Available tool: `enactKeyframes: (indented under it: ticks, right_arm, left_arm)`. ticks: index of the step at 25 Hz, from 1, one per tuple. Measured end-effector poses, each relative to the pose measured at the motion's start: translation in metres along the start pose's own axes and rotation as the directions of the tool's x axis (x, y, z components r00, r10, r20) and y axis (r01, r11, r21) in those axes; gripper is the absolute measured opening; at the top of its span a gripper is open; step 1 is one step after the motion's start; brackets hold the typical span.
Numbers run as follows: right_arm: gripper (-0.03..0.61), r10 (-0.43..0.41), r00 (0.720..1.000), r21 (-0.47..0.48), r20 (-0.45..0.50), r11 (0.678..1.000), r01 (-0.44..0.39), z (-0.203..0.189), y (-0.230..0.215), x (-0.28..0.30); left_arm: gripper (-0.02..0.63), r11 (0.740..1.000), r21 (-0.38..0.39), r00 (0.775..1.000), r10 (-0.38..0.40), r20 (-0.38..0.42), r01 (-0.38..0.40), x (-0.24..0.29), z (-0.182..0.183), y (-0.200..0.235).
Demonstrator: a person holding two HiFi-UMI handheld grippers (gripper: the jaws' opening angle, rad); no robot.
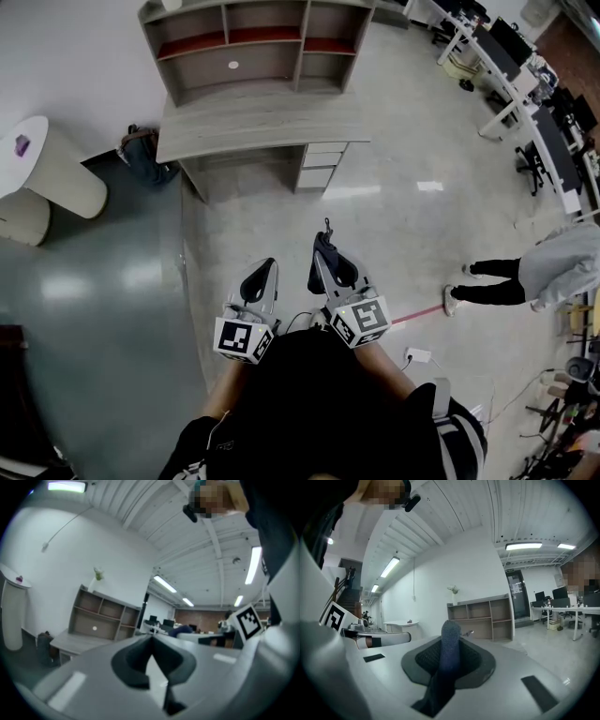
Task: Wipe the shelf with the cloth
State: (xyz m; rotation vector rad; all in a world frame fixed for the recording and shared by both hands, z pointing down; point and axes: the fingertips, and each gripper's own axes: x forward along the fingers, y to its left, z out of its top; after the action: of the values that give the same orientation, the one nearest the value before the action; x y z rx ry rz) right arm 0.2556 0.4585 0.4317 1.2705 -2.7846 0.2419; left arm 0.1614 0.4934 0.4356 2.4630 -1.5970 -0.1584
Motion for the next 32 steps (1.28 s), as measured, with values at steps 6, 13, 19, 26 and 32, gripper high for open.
enactKeyframes:
  ticks: [6, 13, 19, 26, 32]
  right_arm:
    - [0.054, -0.011, 1.000, -0.005, -0.002, 1.000, 0.011, -0.004, 0.026, 0.016]
    - [0.054, -0.055, 0.998, -0.015, -0.001, 0.998, 0.055, -0.004, 0.058, 0.036]
    - [0.054, -0.092, 0.996, -0.023, -0.009, 0.995, 0.092, -0.005, 0.075, 0.043]
    - [0.054, -0.113, 0.993, -0.016, -0.017, 0.994, 0.113, -0.009, 0.062, 0.063]
    - [0.054, -0.088, 0.996, -0.008, 0.002, 0.996, 0.088, -0.006, 0.036, 0.100]
  left_arm:
    - [0.005, 1.000, -0.006, 1.000, 0.003, -0.022, -0.004, -0.020, -0.003, 0.029]
    - [0.005, 1.000, -0.012, 0.999, -0.011, -0.040, 0.010, -0.041, 0.002, 0.065]
    - [0.005, 0.999, -0.017, 0.998, -0.048, -0.038, 0.048, -0.048, 0.000, 0.080]
    - [0.005, 0.998, -0.030, 0.998, -0.051, -0.042, 0.050, -0.038, -0.003, 0.096]
    - [0.005, 1.000, -0.011, 0.999, -0.029, -0.030, 0.029, -0.005, 0.003, 0.114]
